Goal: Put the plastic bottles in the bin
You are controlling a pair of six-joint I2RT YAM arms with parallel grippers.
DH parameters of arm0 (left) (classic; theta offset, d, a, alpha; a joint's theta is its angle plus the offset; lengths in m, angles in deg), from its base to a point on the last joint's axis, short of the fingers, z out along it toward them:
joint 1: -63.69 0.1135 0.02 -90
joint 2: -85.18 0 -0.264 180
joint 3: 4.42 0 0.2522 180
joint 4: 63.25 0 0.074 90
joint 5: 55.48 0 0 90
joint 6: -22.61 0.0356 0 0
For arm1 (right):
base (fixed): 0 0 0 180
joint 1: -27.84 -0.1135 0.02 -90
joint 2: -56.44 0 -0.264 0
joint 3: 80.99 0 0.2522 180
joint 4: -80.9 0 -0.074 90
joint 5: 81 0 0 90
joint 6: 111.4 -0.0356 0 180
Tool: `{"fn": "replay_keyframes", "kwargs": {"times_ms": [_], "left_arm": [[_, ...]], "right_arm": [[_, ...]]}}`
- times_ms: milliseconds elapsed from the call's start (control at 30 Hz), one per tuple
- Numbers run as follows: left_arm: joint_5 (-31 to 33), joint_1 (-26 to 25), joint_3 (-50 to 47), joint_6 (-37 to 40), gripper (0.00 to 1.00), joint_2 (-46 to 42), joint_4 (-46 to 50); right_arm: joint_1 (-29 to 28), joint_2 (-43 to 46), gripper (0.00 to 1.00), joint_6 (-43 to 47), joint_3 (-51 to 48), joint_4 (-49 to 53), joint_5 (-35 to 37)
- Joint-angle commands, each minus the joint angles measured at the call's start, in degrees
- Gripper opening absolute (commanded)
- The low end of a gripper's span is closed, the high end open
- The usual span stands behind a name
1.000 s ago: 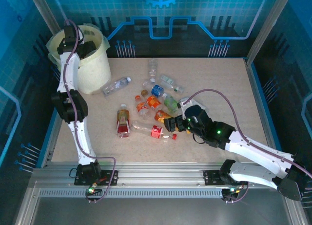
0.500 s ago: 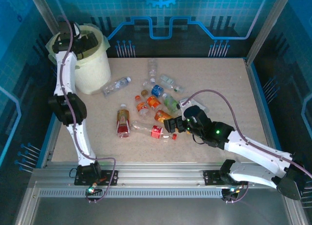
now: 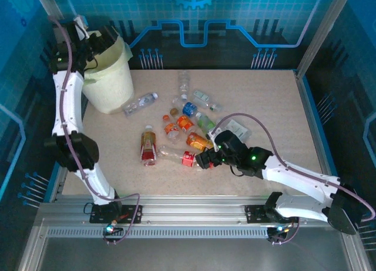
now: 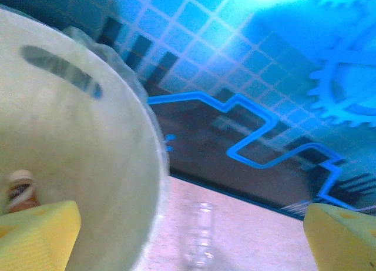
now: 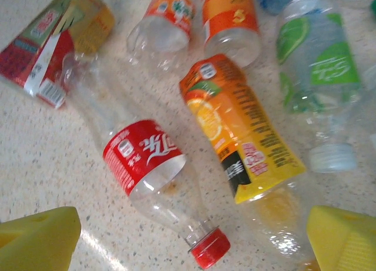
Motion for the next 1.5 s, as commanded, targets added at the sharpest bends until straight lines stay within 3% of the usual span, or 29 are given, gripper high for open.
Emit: {"fn": "replay_keyframes", "kwargs": {"times_ms": [0, 233, 500, 667, 867, 1067, 1233, 1400, 1467], "left_arm": [[-6.13, -0.52, -7.03, -6.56, 0.99, -6.64, -7.15], [-3.81, -5.68, -28.33, -8.83, 0.99, -23.43, -11.50], [3.77, -12.18, -40.22, -5.61, 0.99, -39.53, 2.22], [9.95, -14.09, -48.83, -6.16, 0.99, -45.16, 8.58], [9.74, -16.82, -55.11, -4.34, 0.99, -41.65, 16.42], [7.47, -18.96, -62.52, -1.85, 0.99, -36.24, 17.68], [8.05, -20.18, -67.38, -2.27, 0.99, -31.74, 11.87], [6.03, -20.29, -66.98, -1.37, 0.99, -24.48, 5.57], [8.46, -20.35, -65.71, -0.78, 0.99, -21.06, 5.38]], "right_arm": [[-2.10, -1.98, 1.00, 4.36, -1.02, -0.88, -3.86], [-5.27, -5.75, 1.00, 7.80, -0.51, -4.14, -1.66], [-6.53, -6.02, 1.00, 6.54, -1.61, -8.62, 2.54], [-6.74, -5.73, 1.00, 4.18, -2.14, -10.94, 5.70], [-6.91, -2.62, 1.00, 3.51, -2.32, -14.70, 9.50], [-6.63, 0.96, 1.00, 0.44, -5.35, -18.22, 15.03], [-6.52, 0.70, 1.00, -1.23, -6.43, -18.70, 14.60], [-6.57, -0.06, 1.00, -1.00, -5.90, -18.42, 13.18], [-6.57, -0.07, 1.00, -0.95, -5.94, -18.10, 12.46]]}}
